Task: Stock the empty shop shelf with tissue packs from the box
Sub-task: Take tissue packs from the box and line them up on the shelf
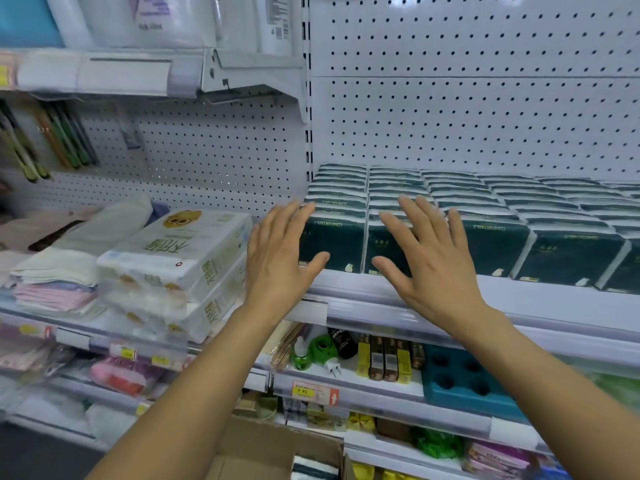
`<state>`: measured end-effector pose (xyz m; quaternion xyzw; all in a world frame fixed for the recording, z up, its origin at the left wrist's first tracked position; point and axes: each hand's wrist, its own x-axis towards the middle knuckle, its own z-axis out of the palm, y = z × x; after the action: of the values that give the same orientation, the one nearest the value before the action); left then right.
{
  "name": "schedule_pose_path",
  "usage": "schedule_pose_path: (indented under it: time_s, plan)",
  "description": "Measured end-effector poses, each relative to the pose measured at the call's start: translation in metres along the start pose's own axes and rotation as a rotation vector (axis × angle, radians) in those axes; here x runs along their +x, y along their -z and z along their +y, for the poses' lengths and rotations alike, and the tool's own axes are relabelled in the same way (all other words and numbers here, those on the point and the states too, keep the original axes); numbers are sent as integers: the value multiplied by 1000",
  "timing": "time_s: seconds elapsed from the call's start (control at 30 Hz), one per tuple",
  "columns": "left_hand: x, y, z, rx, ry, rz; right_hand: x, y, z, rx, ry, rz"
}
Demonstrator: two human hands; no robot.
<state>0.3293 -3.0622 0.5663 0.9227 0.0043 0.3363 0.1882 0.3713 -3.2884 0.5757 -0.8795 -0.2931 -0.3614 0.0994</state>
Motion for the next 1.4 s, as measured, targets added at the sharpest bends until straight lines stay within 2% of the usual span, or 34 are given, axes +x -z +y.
schedule_pose_path:
  time_s: [0.1,0.3,0.43,0.7,0.8,1.0,1.17,1.4]
  plan:
    - [-34,14,-10,87,-104,74,-14,5,-34,23,54,4]
    - [-116,45,-71,188,-139,51,-54,-11,-122,161,175,-25]
    - [-178,66,-141,187,-9,-154,-86,-47,-183,198,173,-171]
    - [-285,75,-287,93,247,-628,-168,-142,-301,384,-80,-629]
    - [-321,61,-319,39,305,-766,-198,-183,-335,390,-153,-855]
    - [-351,0,-368,-19,371,-884,-213,-246,-370,329,-199,-1016]
    - [-364,-69,-407,-15,407,-879,-224,-326,-367,475,-287,-1005]
    - [-392,-143,-427,189,335,-852,-232,-418,-373,511,-216,-1037]
